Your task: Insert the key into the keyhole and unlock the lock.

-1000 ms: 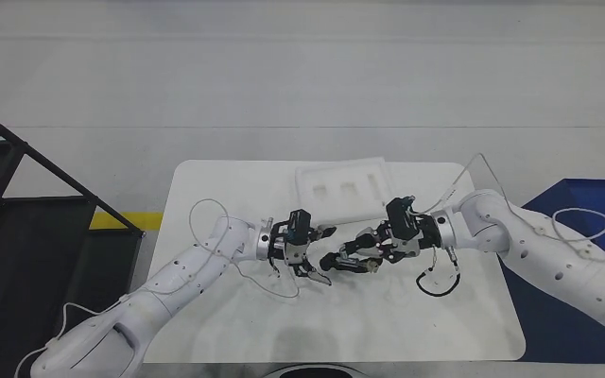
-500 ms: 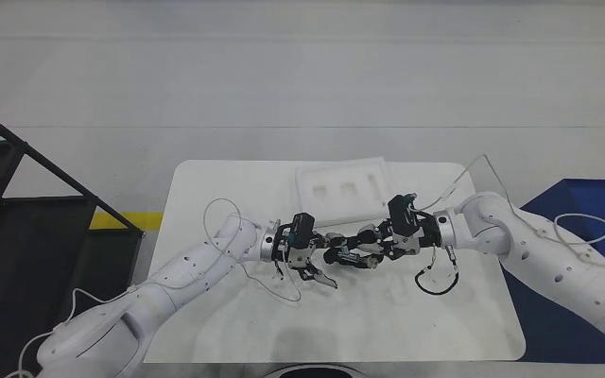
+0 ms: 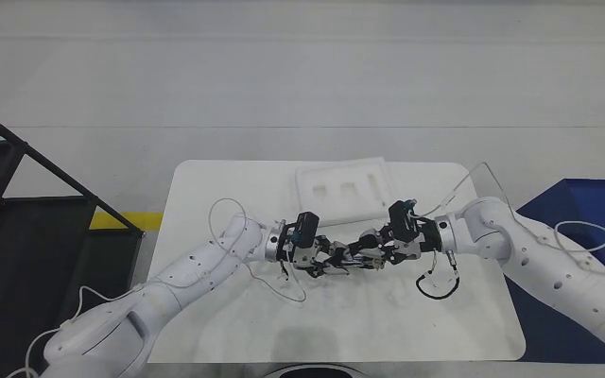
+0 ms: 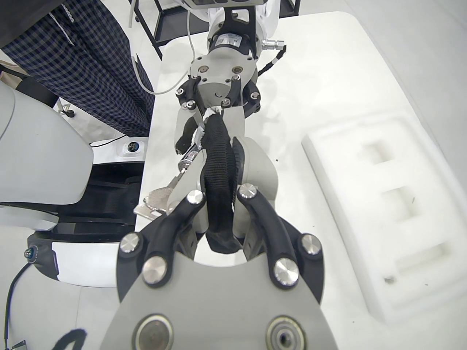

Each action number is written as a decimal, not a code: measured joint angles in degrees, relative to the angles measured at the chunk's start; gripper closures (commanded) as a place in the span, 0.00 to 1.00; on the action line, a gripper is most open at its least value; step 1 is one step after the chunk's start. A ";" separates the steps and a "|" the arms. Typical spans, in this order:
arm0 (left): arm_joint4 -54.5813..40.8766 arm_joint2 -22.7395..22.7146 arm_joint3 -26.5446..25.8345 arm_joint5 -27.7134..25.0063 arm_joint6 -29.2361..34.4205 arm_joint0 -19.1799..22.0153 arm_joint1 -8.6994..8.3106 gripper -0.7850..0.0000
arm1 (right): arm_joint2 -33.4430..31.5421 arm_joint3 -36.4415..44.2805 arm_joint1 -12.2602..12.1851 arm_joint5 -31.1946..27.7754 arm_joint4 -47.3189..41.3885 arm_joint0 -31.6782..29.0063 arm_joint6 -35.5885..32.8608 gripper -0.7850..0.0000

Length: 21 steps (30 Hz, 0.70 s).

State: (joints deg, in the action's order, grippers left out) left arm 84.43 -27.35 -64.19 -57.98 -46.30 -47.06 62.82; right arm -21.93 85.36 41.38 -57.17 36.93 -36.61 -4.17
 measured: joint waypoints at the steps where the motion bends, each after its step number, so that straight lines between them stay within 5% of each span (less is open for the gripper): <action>1: -0.19 0.05 0.17 -0.01 0.01 0.00 0.12 0.85 | -0.28 0.08 -0.04 -0.05 0.19 -0.31 -0.07 1.00; 5: -0.80 0.51 1.24 -0.02 0.09 0.11 0.65 1.00 | -1.40 0.53 -0.11 -0.51 0.83 -1.41 -0.63 1.00; 13: -2.71 1.61 3.05 -0.02 0.99 0.59 1.70 1.00 | -3.57 1.18 -0.19 -0.84 1.25 -2.90 -2.01 0.99; 14: -2.95 1.72 3.23 -0.02 1.03 0.64 1.77 1.00 | -3.80 1.24 -0.22 -0.83 1.25 -3.05 -2.12 0.89; 16: -3.58 2.04 3.58 -0.02 0.96 0.72 1.91 1.00 | -4.30 1.26 -0.29 -0.83 1.28 -3.45 -2.29 0.44; 17: -3.93 2.22 3.71 -0.02 0.79 0.74 1.96 1.00 | -4.50 1.25 -0.31 -0.83 1.30 -3.61 -2.34 0.00; 21: -5.69 3.50 4.34 -0.02 0.13 1.04 2.10 1.00 | -5.62 1.16 -0.35 -0.83 1.44 -4.19 -2.48 0.00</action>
State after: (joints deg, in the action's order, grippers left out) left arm 78.74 -23.85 -59.85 -58.00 -46.18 -46.02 64.92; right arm -27.55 86.52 41.03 -58.00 38.38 -40.80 -6.65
